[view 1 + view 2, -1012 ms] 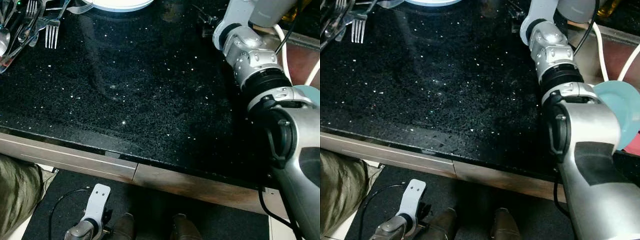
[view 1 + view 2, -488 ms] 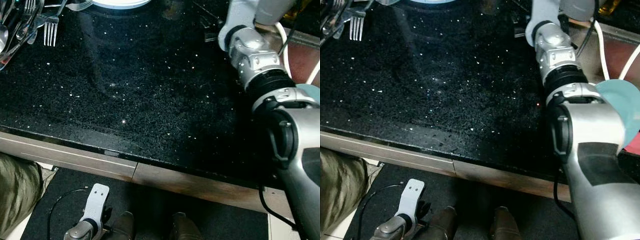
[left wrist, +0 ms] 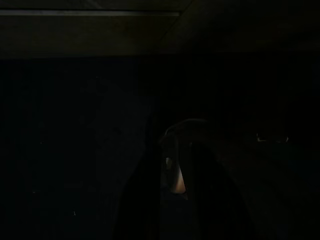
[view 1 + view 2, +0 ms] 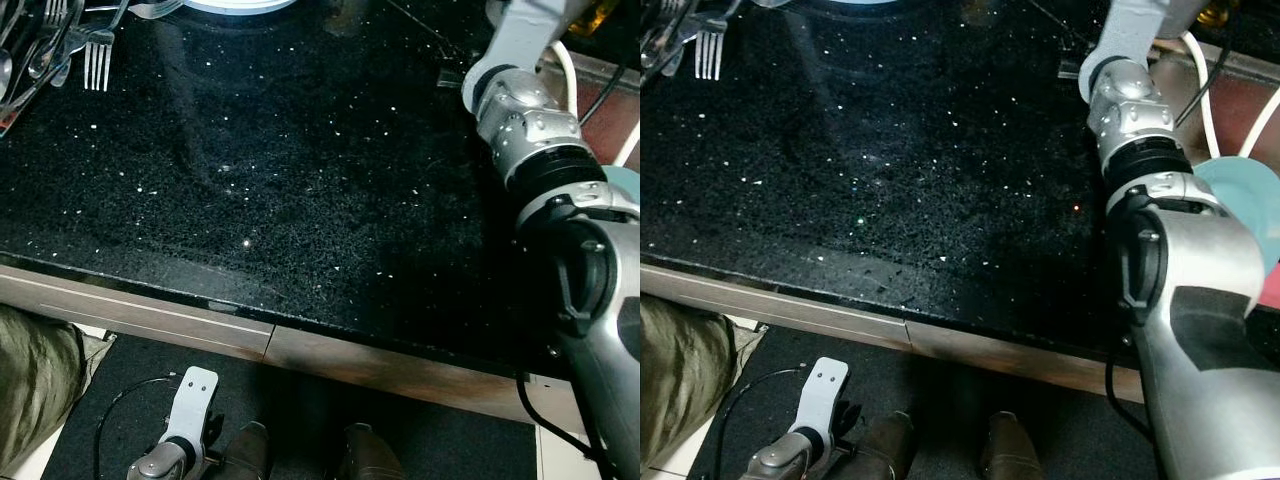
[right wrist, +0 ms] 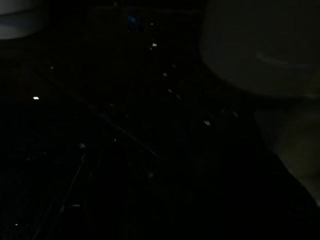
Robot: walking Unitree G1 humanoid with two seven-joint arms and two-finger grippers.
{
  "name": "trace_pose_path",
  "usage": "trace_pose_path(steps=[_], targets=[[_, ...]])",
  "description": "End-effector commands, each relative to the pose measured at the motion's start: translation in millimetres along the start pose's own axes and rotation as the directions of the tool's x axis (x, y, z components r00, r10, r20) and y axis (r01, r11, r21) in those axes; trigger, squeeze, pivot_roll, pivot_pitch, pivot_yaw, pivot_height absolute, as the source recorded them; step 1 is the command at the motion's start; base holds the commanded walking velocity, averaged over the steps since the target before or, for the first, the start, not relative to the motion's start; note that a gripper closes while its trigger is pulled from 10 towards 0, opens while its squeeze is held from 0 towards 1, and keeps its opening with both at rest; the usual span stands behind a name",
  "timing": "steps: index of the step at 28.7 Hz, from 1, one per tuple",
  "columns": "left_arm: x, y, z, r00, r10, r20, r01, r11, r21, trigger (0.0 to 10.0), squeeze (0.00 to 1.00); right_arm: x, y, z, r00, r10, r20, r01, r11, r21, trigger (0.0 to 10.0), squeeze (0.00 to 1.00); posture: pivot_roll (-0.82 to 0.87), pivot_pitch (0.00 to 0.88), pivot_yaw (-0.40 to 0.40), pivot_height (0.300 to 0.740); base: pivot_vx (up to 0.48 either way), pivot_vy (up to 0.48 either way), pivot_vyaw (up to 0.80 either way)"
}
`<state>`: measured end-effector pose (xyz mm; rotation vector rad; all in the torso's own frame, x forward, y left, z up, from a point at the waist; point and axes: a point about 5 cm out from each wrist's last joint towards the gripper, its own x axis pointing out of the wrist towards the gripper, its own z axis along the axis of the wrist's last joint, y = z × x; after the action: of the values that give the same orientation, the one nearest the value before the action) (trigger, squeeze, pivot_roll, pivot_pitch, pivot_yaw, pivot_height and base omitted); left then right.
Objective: Kitchen organization
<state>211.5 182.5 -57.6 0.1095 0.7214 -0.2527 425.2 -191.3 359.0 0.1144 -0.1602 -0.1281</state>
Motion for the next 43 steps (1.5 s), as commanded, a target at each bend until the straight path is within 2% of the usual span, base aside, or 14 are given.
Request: trace_pose_path(steps=[1, 3, 7, 11, 14, 18, 22, 27, 31, 33, 37, 41, 43], targets=[[-20.5, -13.7, -63, 0.971, -0.024, -0.239, 0.019, 1.0, -0.023, 10.0, 0.0, -2.7, -6.7, -39, 0.984, 0.002, -0.178, -0.004, 1.0, -0.011, 10.0, 0.0, 0.18, 0.426, -0.138, 0.74, 0.0, 0.0, 0.0], [-20.6, -13.7, -63, 0.971, -0.022, -0.239, 0.017, 1.0, -0.022, 10.0, 0.0, -3.7, -1.1, -44, 0.973, 0.054, -0.225, -0.068, 0.996, -0.057, 10.0, 0.0, 0.18, 0.425, -0.138, 0.74, 0.0, 0.0, 0.0], [-20.4, -14.1, -63, 0.971, -0.021, -0.239, 0.017, 1.0, -0.021, 10.0, 0.0, -4.2, 5.4, -44, 0.963, 0.099, -0.251, -0.13, 0.986, -0.109, 10.0, 0.0, 0.18, 0.423, -0.142, 0.74, 0.0, 0.0, 0.0], [-19.3, -15.2, -62, 0.971, -0.02, -0.237, 0.015, 1.0, -0.023, 10.0, 0.0, -3.8, 12.4, -34, 0.955, 0.145, -0.259, -0.193, 0.966, -0.172, 10.0, 0.0, 0.17, 0.422, -0.155, 0.74, 0.0, 0.0, 0.0], [-18.5, -15.7, -61, 0.972, -0.018, -0.235, 0.012, 1.0, -0.026, 10.0, 0.0, -3.8, 14.1, -28, 0.95, 0.165, -0.265, -0.222, 0.954, -0.202, 10.0, 0.0, 0.17, 0.421, -0.158, 0.74, 0.0, 0.0, 0.0], [-17.0, -16.3, -59, 0.972, -0.015, -0.234, 0.008, 0.999, -0.031, 10.0, 0.0, -4.7, 14.3, -22, 0.927, 0.216, -0.305, -0.301, 0.915, -0.267, 10.0, 0.0, 0.16, 0.416, -0.163, 0.74, 0.0, 0.0, 0.0], [-16.6, -16.2, -58, 0.972, -0.015, -0.235, 0.008, 0.999, -0.031, 10.0, 0.0, -5.1, 12.5, -22, 0.922, 0.219, -0.319, -0.31, 0.911, -0.272, 10.0, 0.0, 0.16, 0.414, -0.164, 0.74, 0.0, 0.0, 0.0], [-16.1, -15.8, -58, 0.972, -0.014, -0.234, 0.007, 0.999, -0.031, 10.0, 0.0, -5.5, 11.1, -23, 0.916, 0.23, -0.33, -0.315, 0.921, -0.231, 10.0, 0.0, 0.15, 0.412, -0.164, 0.74, 0.0, 0.0, 0.0], [-15.6, -15.6, -57, 0.973, -0.013, -0.23, 0.006, 0.999, -0.032, 10.0, 0.0, -5.9, 10.2, -23, 0.916, 0.233, -0.326, -0.284, 0.952, -0.117, 10.0, 0.0, 0.15, 0.409, -0.165, 0.74, 0.0, 0.0, 0.0], [-15.4, -15.8, -56, 0.973, -0.013, -0.23, 0.006, 0.999, -0.032, 10.0, 0.0, -5.7, 9.2, -23, 0.92, 0.23, -0.318, -0.271, 0.958, -0.092, 10.0, 0.0, 0.15, 0.41, -0.166, 0.74, 0.0, 0.0, 0.0], [-14.9, -16.7, -56, 0.974, -0.013, -0.228, 0.005, 0.999, -0.036, 10.0, 0.0, -4.4, 8.3, -19, 0.939, 0.229, -0.257, -0.222, 0.973, 0.058, 10.0, 0.0, 0.15, 0.409, -0.167, 0.74, 0.0, 0.0, 0.0], [-14.7, -17.0, -56, 0.974, -0.013, -0.227, 0.005, 0.999, -0.036, 10.0, 0.0, -4.2, 6.7, -22, 0.943, 0.22, -0.251, -0.209, 0.975, 0.072, 10.0, 0.0, 0.15, 0.411, -0.167, 0.74, 0.0, 0.0, 0.0], [-14.7, -16.9, -56, 0.974, -0.011, -0.227, 0.003, 0.999, -0.037, 10.0, 0.0, -5.1, 6.1, -27, 0.934, 0.215, -0.284, -0.212, 0.976, 0.043, 10.0, 0.0, 0.15, 0.412, -0.167, 0.74, 0.0, 0.0, 0.0]])
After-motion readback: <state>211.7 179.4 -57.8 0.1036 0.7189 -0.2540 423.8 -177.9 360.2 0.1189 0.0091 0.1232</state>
